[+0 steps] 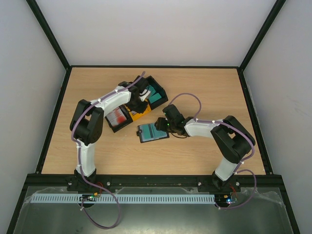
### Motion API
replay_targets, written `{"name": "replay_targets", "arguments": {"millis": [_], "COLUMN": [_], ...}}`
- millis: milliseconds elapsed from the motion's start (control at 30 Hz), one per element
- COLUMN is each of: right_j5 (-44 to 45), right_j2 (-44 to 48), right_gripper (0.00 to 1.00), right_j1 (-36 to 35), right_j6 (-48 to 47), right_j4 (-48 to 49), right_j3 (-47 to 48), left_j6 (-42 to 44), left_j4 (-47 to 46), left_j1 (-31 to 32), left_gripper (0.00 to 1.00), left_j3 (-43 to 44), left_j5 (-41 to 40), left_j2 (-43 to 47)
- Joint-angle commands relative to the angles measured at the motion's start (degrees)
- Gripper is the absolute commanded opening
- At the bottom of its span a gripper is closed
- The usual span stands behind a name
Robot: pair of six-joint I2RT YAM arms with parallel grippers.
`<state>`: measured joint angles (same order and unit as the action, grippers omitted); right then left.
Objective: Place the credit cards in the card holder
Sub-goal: Pick up the credit card from the storage box.
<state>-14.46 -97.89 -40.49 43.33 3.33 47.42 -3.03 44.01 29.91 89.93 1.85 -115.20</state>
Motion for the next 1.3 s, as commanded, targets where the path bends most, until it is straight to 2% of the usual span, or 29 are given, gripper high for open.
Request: {"name": "replay_targets", "arguments": {"millis": [0, 100, 267, 633, 833, 933, 967, 1100, 1267], "right_j5": [0.14, 0.37, 0.81, 2.03, -1.54, -4.43, -5.6, -11.34, -14.36], "right_j2": [-0.49, 0.26, 1.78, 6.9, 10.71, 12.84, 14.01, 18.16, 21.36], "right_gripper": [0.56, 0.56, 0.56, 0.58, 0.58, 0.58, 0.63, 0.71, 0.77], "right_j1": [0.06, 0.07, 0.06, 0.09, 0.17, 0.45, 0.54, 0.86, 0.9], "right_j6": [0.34, 0.38, 0.53, 0.0, -0.17, 0.34, 0.84, 5.91, 12.92], "right_j4": [-0.78, -0.87, -1.12, -2.3, 0.27, 2.82, 3.99, 14.08, 25.18], "right_j3": [0.55, 0.6, 0.88, 2.63, 2.85, 2.65, 2.49, 1.03, 0.18], "left_j6": [-0.22, -0.37, -1.21, -3.17, -9.16, -15.1, -17.41, -24.7, -35.32], "left_j4": [0.04, -0.19, -0.41, -1.75, -5.73, -9.71, -11.77, -20.84, -33.23], "left_j1": [-0.46, -0.68, -0.97, -1.84, -4.0, -5.4, -5.73, -6.8, -8.97], "left_gripper": [0.1, 0.03, 0.03, 0.03, 0.03, 0.03, 0.03, 0.03, 0.03], "left_j3": [-0.8, -0.81, -0.6, -1.35, -4.08, -7.78, -9.48, -17.59, -24.5], "left_j5": [0.0, -0.31, -2.06, -0.47, 1.03, 4.03, 5.92, 13.3, 24.26], "left_j2": [1.04, 1.78, 3.38, 10.18, 17.59, 23.23, 25.26, 34.53, 43.55]}}
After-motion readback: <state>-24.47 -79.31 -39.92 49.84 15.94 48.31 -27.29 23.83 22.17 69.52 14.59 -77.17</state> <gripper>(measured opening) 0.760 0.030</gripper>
